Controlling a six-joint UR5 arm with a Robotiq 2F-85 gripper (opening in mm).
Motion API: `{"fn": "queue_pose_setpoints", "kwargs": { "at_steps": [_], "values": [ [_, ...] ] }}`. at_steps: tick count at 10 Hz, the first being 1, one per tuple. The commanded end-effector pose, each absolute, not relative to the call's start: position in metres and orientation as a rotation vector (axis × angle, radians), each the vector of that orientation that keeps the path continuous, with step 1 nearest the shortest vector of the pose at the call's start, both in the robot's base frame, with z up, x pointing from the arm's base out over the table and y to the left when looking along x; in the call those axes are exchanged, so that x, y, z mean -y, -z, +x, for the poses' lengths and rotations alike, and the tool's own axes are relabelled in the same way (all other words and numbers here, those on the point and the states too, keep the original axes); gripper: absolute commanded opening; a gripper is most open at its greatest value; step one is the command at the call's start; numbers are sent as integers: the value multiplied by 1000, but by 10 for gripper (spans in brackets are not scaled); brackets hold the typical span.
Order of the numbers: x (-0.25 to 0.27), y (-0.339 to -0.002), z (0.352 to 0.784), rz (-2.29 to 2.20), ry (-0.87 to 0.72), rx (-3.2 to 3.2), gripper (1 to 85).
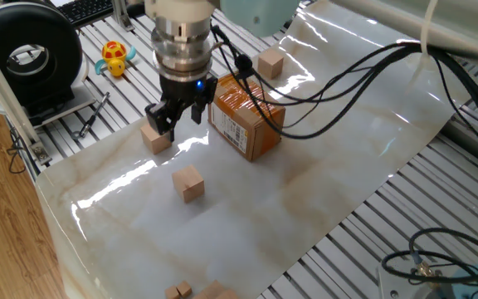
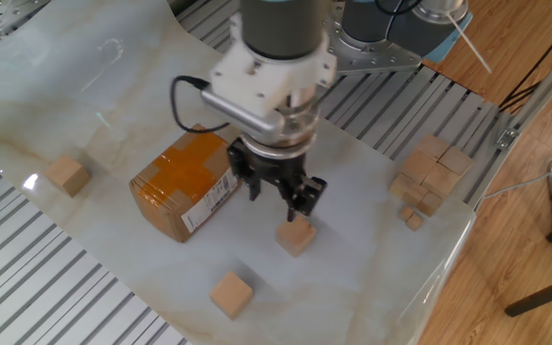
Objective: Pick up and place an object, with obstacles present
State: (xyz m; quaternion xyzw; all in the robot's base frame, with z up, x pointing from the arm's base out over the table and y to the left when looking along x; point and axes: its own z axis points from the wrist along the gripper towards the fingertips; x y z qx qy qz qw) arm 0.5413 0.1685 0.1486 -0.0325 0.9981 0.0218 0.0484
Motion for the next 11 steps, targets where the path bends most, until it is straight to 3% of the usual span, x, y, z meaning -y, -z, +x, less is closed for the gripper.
{"fn": "queue_pose_setpoints", "kwargs": {
  "at_steps": [1, 5, 7, 9, 11],
  "values": [
    [-179, -148, 533, -121, -71, -3053, 603],
    [-190, -122, 515, -46, -18, -3033, 613],
    [-206, -122, 509, -37, -110, -3055, 617],
    [-196, -116, 506, -1, -39, -3071, 613],
    [-182, -81, 510, 7, -9, -3038, 617]
  ]
}}
